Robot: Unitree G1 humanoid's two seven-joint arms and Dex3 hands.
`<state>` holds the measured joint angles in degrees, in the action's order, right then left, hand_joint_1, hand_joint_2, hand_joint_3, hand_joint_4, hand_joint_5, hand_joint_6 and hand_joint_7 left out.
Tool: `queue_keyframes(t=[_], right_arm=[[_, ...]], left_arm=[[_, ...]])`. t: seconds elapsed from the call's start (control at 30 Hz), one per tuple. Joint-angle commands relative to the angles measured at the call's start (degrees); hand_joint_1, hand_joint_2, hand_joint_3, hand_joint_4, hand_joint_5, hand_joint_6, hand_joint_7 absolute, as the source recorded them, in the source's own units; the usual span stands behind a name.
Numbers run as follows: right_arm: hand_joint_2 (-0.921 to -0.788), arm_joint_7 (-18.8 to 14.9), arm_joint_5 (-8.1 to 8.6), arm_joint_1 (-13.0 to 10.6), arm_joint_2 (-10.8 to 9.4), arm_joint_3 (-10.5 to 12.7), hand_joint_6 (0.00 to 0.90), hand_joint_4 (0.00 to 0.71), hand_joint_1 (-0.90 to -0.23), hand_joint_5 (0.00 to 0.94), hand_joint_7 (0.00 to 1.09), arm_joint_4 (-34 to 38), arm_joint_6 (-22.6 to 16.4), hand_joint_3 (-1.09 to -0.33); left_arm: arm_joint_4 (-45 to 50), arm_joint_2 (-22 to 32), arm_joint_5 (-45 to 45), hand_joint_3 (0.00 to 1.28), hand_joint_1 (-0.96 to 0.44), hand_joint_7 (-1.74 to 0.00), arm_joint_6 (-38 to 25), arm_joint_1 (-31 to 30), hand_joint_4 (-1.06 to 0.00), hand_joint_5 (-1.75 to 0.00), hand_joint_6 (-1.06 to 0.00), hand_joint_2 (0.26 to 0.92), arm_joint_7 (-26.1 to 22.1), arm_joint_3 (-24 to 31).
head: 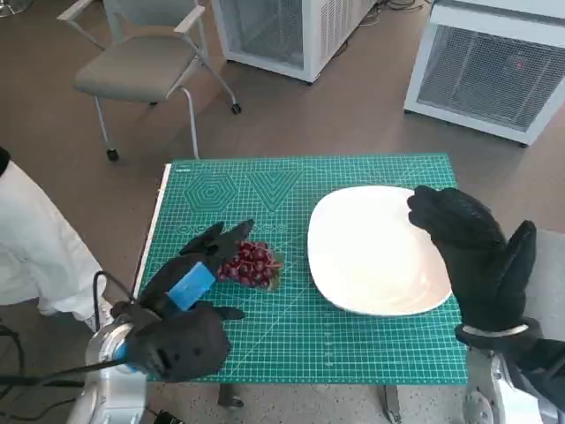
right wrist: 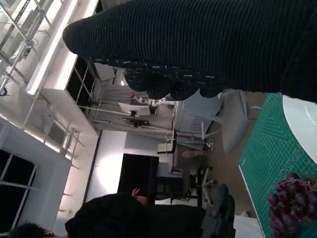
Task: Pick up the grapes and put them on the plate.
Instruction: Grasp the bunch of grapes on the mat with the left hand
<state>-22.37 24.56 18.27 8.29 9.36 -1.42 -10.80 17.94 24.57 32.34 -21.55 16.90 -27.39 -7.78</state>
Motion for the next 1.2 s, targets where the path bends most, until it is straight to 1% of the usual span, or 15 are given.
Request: queue_keyframes(t=[0.03, 0.13, 0.43, 0.57, 0.73, 0.93, 1.2], right_arm=[[-0.921, -0.10, -0.03, -0.81, -0.03, 0.35, 0.175, 0.408, -0.375, 0.759, 1.01, 1.02, 0.44, -0.655], [-0.921, -0.15, -0.02, -0.67, 0.02, 0.44, 0.175, 0.408, -0.376, 0.760, 1.01, 1.22, 0.40, -0.655], [-0.921, -0.21, -0.18, -0.44, 0.00, 0.45, 0.174, 0.406, -0.377, 0.761, 1.01, 1.48, 0.31, -0.655], [-0.921, -0.27, -0.20, -0.44, -0.07, 0.37, 0.173, 0.404, -0.377, 0.760, 1.01, 1.48, 0.24, -0.655], [-0.921, -0.43, -0.16, -0.51, -0.12, 0.35, 0.173, 0.403, -0.377, 0.760, 1.01, 1.66, 0.06, -0.655], [-0.921, -0.64, -0.16, -0.44, -0.06, 0.36, 0.173, 0.404, -0.377, 0.761, 1.02, 1.86, -0.18, -0.654], [-0.921, -0.92, -0.04, -0.30, 0.03, 0.52, 0.173, 0.404, -0.375, 0.764, 1.02, 2.05, -0.25, -0.655]], left_arm=[[-4.48, 0.51, 2.19, 0.00, 0.01, -0.01, -1.49, 3.68, 0.00, 0.00, -0.15, 0.723, 0.34, -2.59], [-10.91, -0.36, 3.71, 0.00, 0.03, -0.01, -1.64, 7.03, 0.00, 0.00, -0.16, 0.725, 1.80, -4.75], [-36.02, -3.21, 8.31, 0.01, 0.07, -0.01, -1.56, 19.30, 0.00, 0.00, -0.17, 0.735, 7.65, -11.54], [-45.91, -4.65, 9.27, 0.01, 0.07, -0.01, -1.81, 24.24, 0.00, 0.00, -0.17, 0.744, 8.81, -13.82], [-55.50, -6.28, 9.49, 0.01, 0.07, -0.01, -1.26, 28.89, 0.00, 0.00, -0.16, 0.751, 9.84, -15.99], [-62.93, -7.22, 8.61, 0.02, 0.06, 0.00, 0.80, 32.15, 0.00, 0.00, -0.16, 0.758, 10.55, -17.76], [-67.65, -7.60, 8.08, 0.02, 0.05, 0.00, 2.56, 34.05, 0.00, 0.00, -0.16, 0.763, 10.90, -19.23]])
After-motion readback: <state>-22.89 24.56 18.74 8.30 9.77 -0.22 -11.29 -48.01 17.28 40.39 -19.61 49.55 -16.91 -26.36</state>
